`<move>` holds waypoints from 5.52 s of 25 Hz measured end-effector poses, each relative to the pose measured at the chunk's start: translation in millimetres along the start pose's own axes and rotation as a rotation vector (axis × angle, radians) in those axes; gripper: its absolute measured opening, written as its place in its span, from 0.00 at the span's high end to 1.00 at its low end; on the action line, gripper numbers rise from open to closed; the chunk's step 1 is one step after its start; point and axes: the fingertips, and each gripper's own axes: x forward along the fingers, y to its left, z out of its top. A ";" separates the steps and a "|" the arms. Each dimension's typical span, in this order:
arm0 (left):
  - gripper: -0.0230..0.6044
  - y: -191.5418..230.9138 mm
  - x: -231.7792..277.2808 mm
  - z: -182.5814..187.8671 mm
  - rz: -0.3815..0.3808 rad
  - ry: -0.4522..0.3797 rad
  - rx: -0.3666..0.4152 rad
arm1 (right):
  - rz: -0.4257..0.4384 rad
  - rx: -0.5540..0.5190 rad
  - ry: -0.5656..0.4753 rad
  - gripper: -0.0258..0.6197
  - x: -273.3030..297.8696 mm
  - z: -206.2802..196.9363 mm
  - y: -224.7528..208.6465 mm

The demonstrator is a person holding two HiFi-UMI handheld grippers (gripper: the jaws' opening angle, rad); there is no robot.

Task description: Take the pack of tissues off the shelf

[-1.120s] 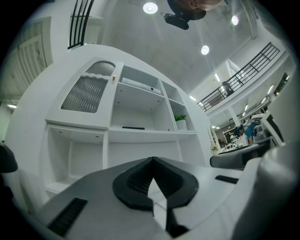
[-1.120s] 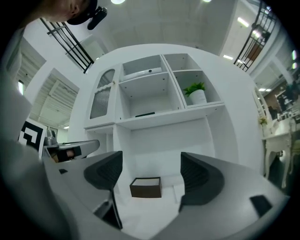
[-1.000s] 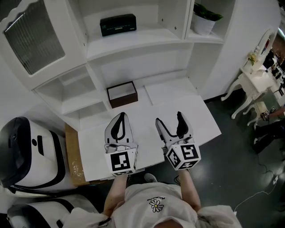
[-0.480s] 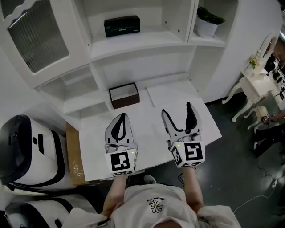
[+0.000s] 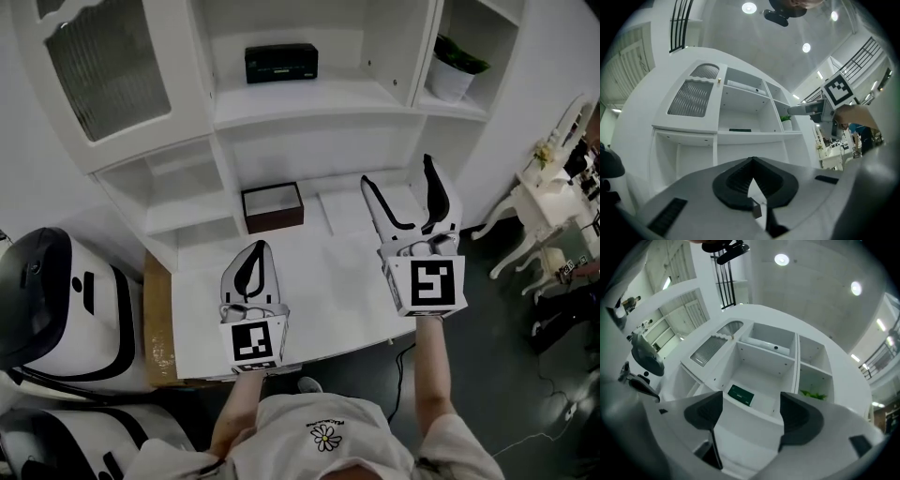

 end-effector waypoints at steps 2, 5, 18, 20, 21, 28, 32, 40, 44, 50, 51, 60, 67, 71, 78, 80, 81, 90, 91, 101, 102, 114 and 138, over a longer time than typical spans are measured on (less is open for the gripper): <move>0.97 4.3 -1.9 0.0 0.012 0.001 0.002 | 0.043 -0.067 0.003 0.39 12.6 13.6 -0.8; 0.97 10.8 -2.7 -2.3 0.029 0.007 0.004 | 0.123 -0.182 0.013 0.39 33.4 29.8 0.6; 0.97 28.7 -8.7 -16.0 0.079 0.061 0.007 | 0.304 -0.690 0.040 0.39 138.7 44.6 9.9; 0.97 32.7 -10.1 -18.7 0.094 0.070 0.004 | 0.342 -0.754 0.060 0.39 155.7 36.6 13.4; 0.97 34.6 -10.7 -20.3 0.101 0.074 0.001 | 0.362 -0.783 0.073 0.39 163.7 31.3 15.2; 0.97 45.8 -12.9 -30.6 0.145 0.106 -0.009 | 0.507 -0.955 0.155 0.39 215.3 -12.9 27.0; 0.97 43.6 -11.9 -36.9 0.151 0.129 -0.012 | 0.570 -1.059 0.223 0.39 243.1 -44.1 25.2; 0.97 56.9 -6.7 -51.0 0.193 0.167 -0.005 | 0.635 -1.120 0.296 0.39 290.0 -86.3 18.3; 0.97 68.6 -2.0 -59.1 0.218 0.198 0.030 | 0.671 -1.108 0.322 0.39 305.4 -102.0 18.6; 0.97 78.9 3.8 -64.2 0.238 0.204 0.030 | 0.693 -1.113 0.342 0.39 321.5 -116.3 24.9; 0.97 79.0 4.0 -65.5 0.238 0.206 0.028 | 0.691 -1.114 0.344 0.39 323.9 -117.6 25.7; 0.97 83.0 3.0 -80.4 0.246 0.242 0.018 | 0.691 -1.178 0.384 0.39 345.6 -129.0 28.7; 0.97 88.2 5.1 -88.9 0.248 0.259 0.006 | 0.701 -1.105 0.464 0.40 353.4 -132.0 29.1; 0.97 85.3 7.0 -94.2 0.238 0.265 0.000 | 0.730 -1.115 0.529 0.47 351.8 -135.9 32.1; 0.97 80.6 9.2 -98.0 0.224 0.270 -0.009 | 0.733 -1.108 0.523 0.49 351.1 -136.1 32.3; 0.97 80.2 9.4 -98.4 0.221 0.269 -0.010 | 0.735 -1.108 0.522 0.49 351.1 -136.2 32.6; 0.97 79.9 9.4 -98.8 0.219 0.270 -0.009 | 0.735 -1.106 0.520 0.49 351.0 -136.3 32.6; 0.97 78.5 10.6 -96.1 0.215 0.276 0.010 | 0.702 -1.120 0.475 0.50 351.1 -135.2 32.0; 0.97 78.6 9.8 -94.4 0.217 0.274 0.012 | 0.691 -1.123 0.463 0.50 350.6 -134.9 31.8; 0.97 77.4 -6.9 -79.1 0.224 0.257 0.037 | 0.578 -1.159 0.394 0.50 342.5 -112.3 23.7; 0.97 78.1 -9.4 -77.1 0.225 0.254 0.041 | 0.562 -1.152 0.387 0.50 341.2 -106.8 22.5; 0.97 84.1 -34.1 -34.9 0.207 0.159 0.100 | 0.316 -1.041 0.280 0.50 286.3 -25.1 -6.9; 0.97 44.8 -59.6 52.2 0.048 -0.069 0.080 | -0.102 -0.421 -0.012 0.50 14.0 59.8 9.7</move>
